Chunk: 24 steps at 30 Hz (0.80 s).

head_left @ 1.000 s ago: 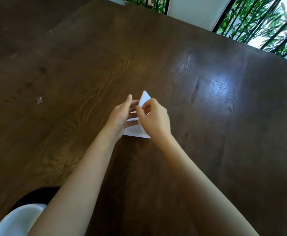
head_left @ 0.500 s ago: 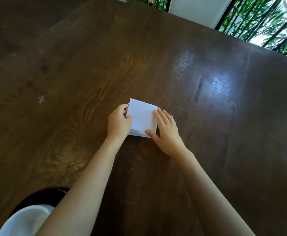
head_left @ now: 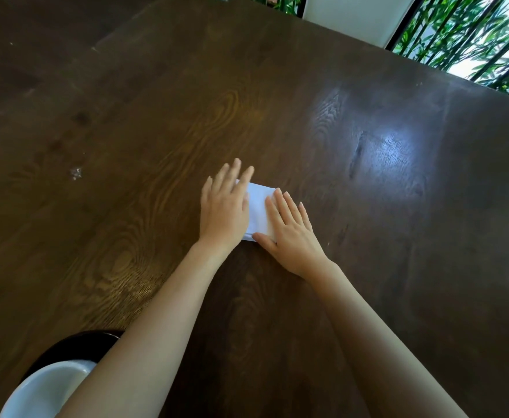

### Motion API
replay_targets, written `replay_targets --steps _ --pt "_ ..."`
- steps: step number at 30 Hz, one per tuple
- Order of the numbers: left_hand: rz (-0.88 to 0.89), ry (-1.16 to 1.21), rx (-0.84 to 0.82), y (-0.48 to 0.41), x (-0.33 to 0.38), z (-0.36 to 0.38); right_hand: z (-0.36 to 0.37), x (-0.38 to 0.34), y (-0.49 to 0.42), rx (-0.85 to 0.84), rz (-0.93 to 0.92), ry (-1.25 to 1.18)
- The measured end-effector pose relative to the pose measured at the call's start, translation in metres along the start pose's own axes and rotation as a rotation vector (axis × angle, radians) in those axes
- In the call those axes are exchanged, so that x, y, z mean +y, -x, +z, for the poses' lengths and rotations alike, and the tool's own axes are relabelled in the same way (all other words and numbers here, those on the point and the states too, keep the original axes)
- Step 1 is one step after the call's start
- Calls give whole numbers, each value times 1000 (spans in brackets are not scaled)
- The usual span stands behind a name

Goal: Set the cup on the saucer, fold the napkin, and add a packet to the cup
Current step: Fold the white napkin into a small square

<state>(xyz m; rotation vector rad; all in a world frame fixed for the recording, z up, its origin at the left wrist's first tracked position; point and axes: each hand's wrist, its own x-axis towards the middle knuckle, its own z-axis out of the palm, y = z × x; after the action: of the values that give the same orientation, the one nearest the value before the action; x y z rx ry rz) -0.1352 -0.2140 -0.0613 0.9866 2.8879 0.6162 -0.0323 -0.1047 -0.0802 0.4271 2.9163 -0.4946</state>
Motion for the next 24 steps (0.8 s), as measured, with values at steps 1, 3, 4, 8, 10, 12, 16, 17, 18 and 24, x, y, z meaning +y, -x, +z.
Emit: replay_targets --steps 1,3,4,8,10,12,16,17,18,24 --pt "40 -76 -74 -3 -1 6 1 0 1 -3 5 9" --pt "46 -205 -180 -3 -7 18 4 2 2 -6 15 36" --pt "30 -234 -200 -1 -11 23 5 3 2 -5 17 53" --pt "18 -217 -189 3 -20 30 9 8 1 16 -12 105" --pt "24 -204 -186 3 -22 31 8 10 1 18 -26 106" --pt "27 -198 -192 4 -22 30 9 12 1 14 -36 111" --pt "25 -196 -188 5 -22 31 10 13 0 23 -49 109" --pt "25 -203 -187 4 -22 31 9 14 0 17 -55 107" --pt "26 -211 -187 4 -22 31 7 16 0 12 -66 111" --pt "27 -210 -186 3 -22 33 -4 19 22 218 -108 -35"
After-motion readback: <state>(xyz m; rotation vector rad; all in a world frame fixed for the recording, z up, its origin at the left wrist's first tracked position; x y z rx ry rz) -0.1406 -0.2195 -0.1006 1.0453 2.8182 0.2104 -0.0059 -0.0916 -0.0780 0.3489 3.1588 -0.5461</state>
